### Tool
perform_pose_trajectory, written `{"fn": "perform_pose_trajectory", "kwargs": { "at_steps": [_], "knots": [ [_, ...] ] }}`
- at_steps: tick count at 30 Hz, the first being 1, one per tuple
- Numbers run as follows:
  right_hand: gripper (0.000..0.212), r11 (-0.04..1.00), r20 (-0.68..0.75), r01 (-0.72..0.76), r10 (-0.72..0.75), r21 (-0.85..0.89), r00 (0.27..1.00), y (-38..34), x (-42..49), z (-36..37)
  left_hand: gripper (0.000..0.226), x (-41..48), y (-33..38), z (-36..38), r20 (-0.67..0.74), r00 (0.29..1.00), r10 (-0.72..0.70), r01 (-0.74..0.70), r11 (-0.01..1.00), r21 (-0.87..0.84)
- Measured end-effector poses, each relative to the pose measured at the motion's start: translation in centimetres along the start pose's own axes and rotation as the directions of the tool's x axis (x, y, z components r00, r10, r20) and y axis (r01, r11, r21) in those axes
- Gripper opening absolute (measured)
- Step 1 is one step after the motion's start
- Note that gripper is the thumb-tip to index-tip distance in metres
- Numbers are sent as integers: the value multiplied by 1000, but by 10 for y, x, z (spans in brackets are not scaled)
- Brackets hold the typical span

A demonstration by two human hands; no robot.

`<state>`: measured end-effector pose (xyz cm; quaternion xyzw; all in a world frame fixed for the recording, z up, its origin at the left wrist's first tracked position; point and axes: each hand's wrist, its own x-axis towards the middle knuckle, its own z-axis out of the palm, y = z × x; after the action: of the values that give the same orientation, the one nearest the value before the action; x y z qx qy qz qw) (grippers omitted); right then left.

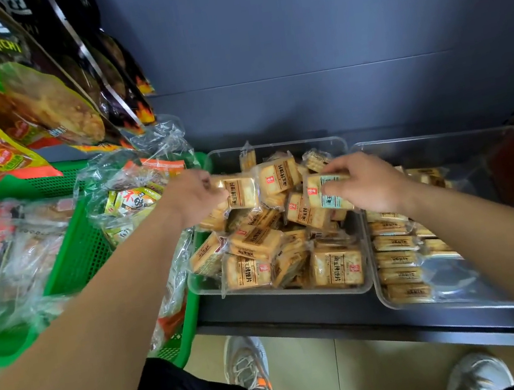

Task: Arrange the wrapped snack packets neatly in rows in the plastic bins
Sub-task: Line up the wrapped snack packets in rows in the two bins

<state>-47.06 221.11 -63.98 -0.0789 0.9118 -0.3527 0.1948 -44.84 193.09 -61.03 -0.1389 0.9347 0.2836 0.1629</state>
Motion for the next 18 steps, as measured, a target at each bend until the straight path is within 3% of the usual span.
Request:
{"fn": "perform_pose_trajectory", "kwargs": {
  "at_steps": [4,7,10,12,15,18],
  "knots": [
    [35,999,39,-20,21,-36,999,1,0,2,43,-3,1,4,-16,1000,-27,29,989,145],
    [33,999,12,-12,12,-38,1000,-3,0,2,24,-20,8,2,-119,972,202,-180,968,174],
    [32,999,25,-4,5,-51,1000,-6,-4,1,18,-39,11,12,173,935,311,-349,898,270],
    [34,998,35,6,-4,-69,999,-6,-7,0,42,-44,9,25,330,910,252,-378,831,408],
    [36,997,26,10,-8,-82,1000,-5,-11,-2,72,-44,6,36,333,916,223,-378,757,533],
    [35,997,12,7,-6,-81,1000,-3,-13,-4,73,-42,6,40,336,908,251,-411,695,590]
  ]
}}
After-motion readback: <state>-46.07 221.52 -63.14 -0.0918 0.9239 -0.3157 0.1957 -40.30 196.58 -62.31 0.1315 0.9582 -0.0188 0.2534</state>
